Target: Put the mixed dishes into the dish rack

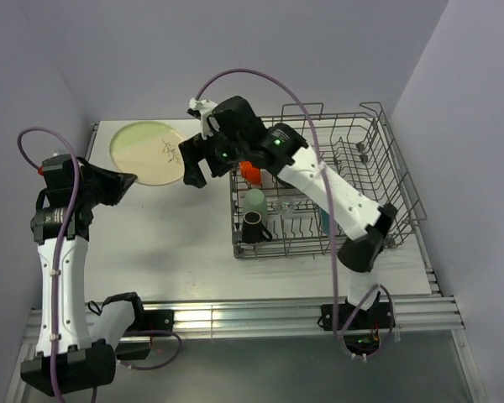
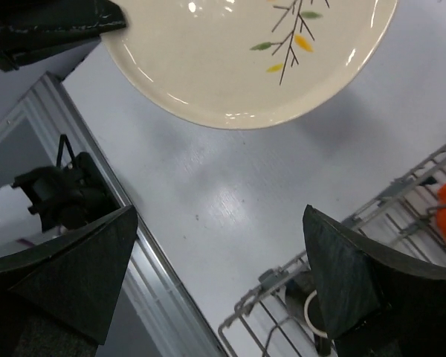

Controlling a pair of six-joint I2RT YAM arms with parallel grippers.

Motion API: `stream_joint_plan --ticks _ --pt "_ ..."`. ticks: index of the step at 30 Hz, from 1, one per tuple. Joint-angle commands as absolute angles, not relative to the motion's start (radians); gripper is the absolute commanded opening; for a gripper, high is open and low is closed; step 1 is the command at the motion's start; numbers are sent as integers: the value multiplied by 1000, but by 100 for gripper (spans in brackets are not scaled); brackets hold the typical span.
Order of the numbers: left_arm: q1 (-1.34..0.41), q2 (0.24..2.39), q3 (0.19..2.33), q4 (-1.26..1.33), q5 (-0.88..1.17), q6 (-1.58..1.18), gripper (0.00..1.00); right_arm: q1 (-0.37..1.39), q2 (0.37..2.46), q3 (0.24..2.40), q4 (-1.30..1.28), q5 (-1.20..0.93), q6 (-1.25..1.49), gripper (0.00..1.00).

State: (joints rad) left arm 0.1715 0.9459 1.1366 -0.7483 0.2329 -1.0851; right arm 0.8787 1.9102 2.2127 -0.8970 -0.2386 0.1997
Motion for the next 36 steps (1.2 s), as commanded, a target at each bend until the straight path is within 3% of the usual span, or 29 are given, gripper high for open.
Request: stream_joint_plan --ticks 1,9,14,23,29,34,36 --pt "173 855 1229 -753 409 -1071 0 962 1772 2140 -893 -89 45 100" --pt "175 828 1310 -948 572 -1034 0 1267 1540 1879 -743 262 -141 100" --pt "173 827 1335 -1054 658 -1011 0 1434 1520 1744 -673 539 -253 100" --pt "173 792 1279 -1130 788 -1003 0 1526 1589 1641 -462 877 -443 100" --pt "175 779 1269 -1172 841 -985 0 1528 1654 1611 -325 937 -560 99" --pt "173 792 1308 -1198 857 -970 0 1528 1697 1553 -198 1015 -656 86" --pt "173 792 1307 -1198 861 -968 0 1528 1689 1526 -128 1041 -682 74"
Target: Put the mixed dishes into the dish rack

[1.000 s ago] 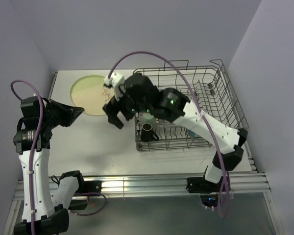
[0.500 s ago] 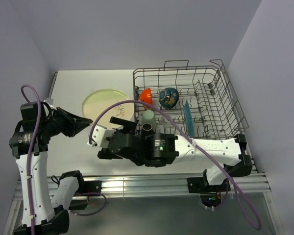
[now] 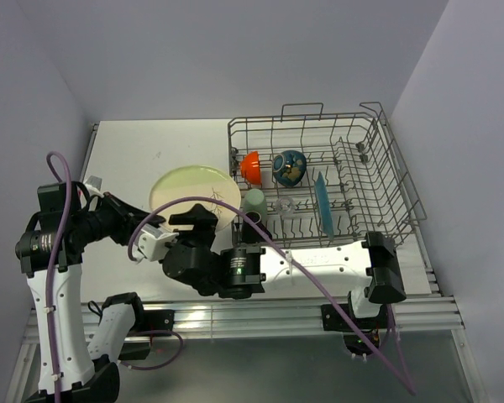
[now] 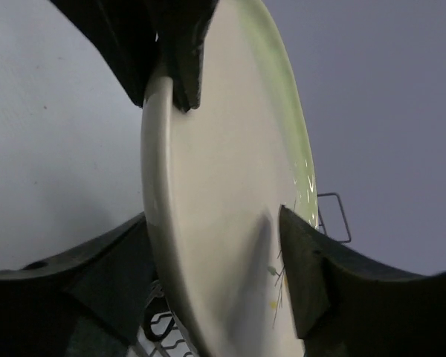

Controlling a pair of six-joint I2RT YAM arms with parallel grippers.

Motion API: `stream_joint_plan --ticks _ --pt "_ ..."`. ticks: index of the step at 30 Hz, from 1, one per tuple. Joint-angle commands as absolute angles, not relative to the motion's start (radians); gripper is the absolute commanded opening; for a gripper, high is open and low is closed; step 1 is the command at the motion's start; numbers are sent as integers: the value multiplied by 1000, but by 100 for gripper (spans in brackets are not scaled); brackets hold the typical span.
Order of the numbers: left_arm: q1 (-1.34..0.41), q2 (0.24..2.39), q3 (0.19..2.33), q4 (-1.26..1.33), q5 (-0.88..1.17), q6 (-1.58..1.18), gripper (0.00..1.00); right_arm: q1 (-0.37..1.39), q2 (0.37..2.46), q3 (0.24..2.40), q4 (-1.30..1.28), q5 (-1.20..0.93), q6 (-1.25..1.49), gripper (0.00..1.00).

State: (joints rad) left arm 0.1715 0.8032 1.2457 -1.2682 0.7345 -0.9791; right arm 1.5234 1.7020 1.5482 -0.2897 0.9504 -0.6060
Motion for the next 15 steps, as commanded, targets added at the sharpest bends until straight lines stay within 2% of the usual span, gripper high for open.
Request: stream_joint_plan --ticks 1,2,3,4,6,11,12,13,14,15 --pt "173 792 1304 -1195 865 -968 0 1528 1686 1497 -105 1055 -716 67" --pt "175 788 1302 -1193 867 -969 0 1528 1683 1484 -75 1083 -736 52" --pt "173 788 1296 -1193 870 -968 0 1529 1677 1455 -17 1094 -755 44" --pt "175 787 1293 -1192 871 -968 0 1528 1674 1439 0 1101 -797 32" --pt "173 790 1292 -1189 870 -965 0 1529 1664 1411 92 1126 -839 0" --pt "173 798 1298 -1160 882 -982 1 1528 1657 1420 97 1118 -821 0" --pt "173 804 1301 -1138 900 -985 11 1528 1655 1427 84 1117 -815 0" --pt "173 808 1304 -1138 908 -985 25 1528 1654 1428 78 1108 -798 0" --pt "175 811 1310 -1134 913 -986 44 1528 1649 1428 81 1104 -795 0" --pt "173 813 1322 -1111 916 -997 49 1528 1643 1428 93 1103 -795 0"
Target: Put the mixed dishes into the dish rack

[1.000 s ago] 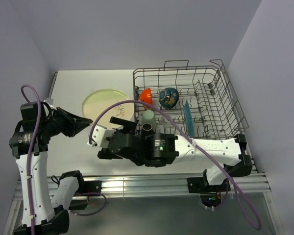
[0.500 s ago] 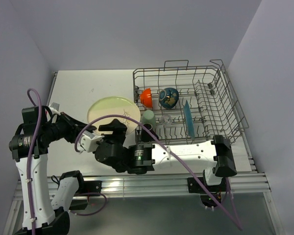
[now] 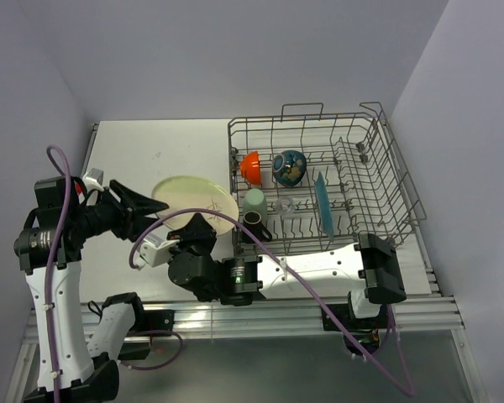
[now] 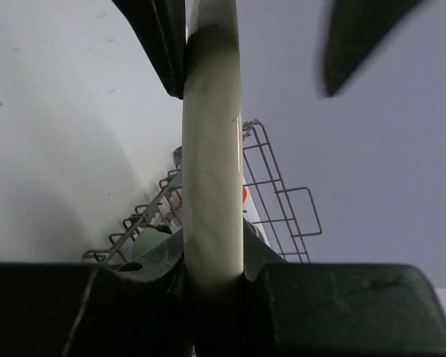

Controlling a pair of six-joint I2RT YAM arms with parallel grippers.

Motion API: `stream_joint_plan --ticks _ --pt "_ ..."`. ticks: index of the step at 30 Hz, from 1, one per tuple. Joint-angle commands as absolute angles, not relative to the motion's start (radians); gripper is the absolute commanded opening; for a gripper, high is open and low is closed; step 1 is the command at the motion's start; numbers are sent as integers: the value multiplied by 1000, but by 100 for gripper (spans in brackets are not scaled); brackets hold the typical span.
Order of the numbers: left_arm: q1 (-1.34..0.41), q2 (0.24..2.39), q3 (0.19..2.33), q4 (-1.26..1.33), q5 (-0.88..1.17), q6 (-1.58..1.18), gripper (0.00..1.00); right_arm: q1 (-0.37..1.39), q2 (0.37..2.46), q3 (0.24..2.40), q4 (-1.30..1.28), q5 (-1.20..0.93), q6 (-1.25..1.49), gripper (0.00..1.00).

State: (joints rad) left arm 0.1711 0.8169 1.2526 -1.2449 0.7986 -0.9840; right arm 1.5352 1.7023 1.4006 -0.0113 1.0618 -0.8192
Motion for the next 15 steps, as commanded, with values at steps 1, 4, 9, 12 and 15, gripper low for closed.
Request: stream_joint_plan --ticks 1,4,9,12,15 --pt "173 810 1328 -1105 917 -1005 55 1529 1638 1427 98 1103 -798 0" --pt "173 798 1330 -1057 937 -1040 84 1528 1620 1414 144 1095 -822 0" --pt "175 750 1299 -986 934 -1112 99 1513 1597 1422 181 1086 -841 0" --pt "173 720 1273 -901 928 -1172 99 1482 1585 1430 186 1088 -839 0" --pt "173 707 1255 -880 924 -1186 99 1433 1566 1451 163 1088 -821 0"
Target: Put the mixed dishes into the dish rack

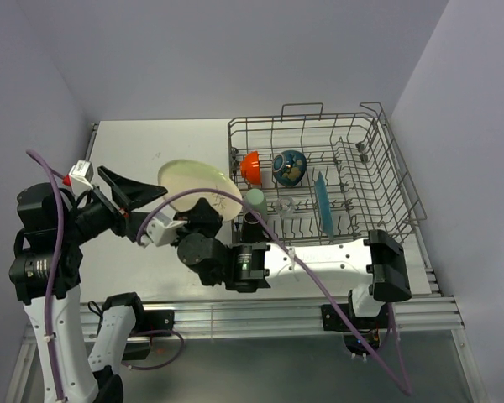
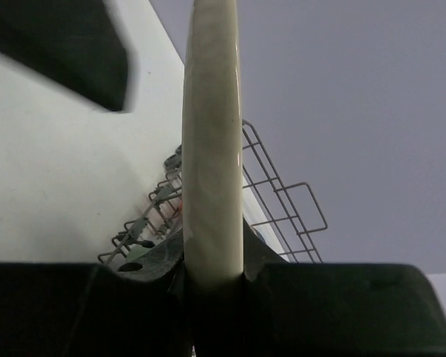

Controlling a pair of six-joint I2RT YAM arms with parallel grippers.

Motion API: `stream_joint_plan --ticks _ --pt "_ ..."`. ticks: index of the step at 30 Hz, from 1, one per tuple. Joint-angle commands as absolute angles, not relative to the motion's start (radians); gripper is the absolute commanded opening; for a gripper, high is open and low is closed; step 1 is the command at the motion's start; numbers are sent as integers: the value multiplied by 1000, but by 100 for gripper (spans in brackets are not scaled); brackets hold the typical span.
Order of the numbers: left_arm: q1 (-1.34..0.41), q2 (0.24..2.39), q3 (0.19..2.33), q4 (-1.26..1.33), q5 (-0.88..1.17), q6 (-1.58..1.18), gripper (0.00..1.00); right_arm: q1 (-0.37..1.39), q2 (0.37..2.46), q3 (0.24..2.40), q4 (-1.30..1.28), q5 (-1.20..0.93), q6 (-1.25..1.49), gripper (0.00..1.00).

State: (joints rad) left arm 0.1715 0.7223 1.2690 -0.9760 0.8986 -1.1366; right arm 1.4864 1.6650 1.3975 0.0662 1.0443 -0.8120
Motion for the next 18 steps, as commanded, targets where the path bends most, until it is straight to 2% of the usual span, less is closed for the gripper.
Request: stream_joint_plan --ticks 1,5,10,14,18 --pt "173 709 1258 -897 914 -1175 99 1421 1559 1457 152 1082 -798 0" --pt "175 713 1270 -963 859 -1140 99 1349 1517 1511 60 1046 -720 0" --pt "175 675 1259 -818 813 -1206 99 1227 1457 1557 -14 1003 -609 0" --pt "173 664 1223 -787 813 -1232 99 1129 1411 1701 -248 924 -404 0" --pt "175 643 1186 -769 813 -1249 99 1033 1364 1770 -376 865 -231 0"
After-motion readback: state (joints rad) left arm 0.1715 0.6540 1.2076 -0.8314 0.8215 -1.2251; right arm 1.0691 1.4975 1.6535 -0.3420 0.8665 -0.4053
